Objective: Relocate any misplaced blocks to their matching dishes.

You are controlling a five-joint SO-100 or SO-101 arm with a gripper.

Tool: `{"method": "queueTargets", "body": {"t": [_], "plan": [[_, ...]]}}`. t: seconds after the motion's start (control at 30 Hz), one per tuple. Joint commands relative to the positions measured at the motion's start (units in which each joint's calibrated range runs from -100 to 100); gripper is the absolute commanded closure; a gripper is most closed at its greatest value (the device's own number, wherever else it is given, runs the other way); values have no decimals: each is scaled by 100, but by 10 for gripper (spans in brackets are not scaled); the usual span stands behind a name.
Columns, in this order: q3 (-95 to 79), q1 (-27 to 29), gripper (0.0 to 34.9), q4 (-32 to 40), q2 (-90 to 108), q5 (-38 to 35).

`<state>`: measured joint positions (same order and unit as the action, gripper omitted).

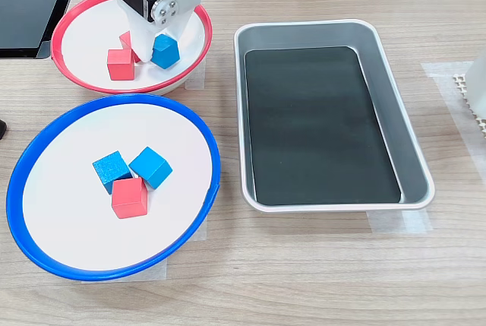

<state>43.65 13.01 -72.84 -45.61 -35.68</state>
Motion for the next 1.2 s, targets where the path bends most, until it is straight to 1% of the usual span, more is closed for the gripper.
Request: {"method": "queueTargets", "body": {"t": [0.0, 0.2, 0.3, 0.43, 0.6, 0.7, 0.97, 1.17], "plan": [[-191, -233, 346, -133, 975, 142], [-100, -882, 346, -380, 1631, 567], [9, -1240, 346, -388, 1648, 786], [0, -1899, 346, -347, 1546, 1060], [-373, -2491, 346, -306, 1555, 1148], [-382, -2491, 346, -289, 1503, 1138], [-173, -1936, 346, -17, 1017, 918], [182, -1673, 346, 148, 616, 674]]}}
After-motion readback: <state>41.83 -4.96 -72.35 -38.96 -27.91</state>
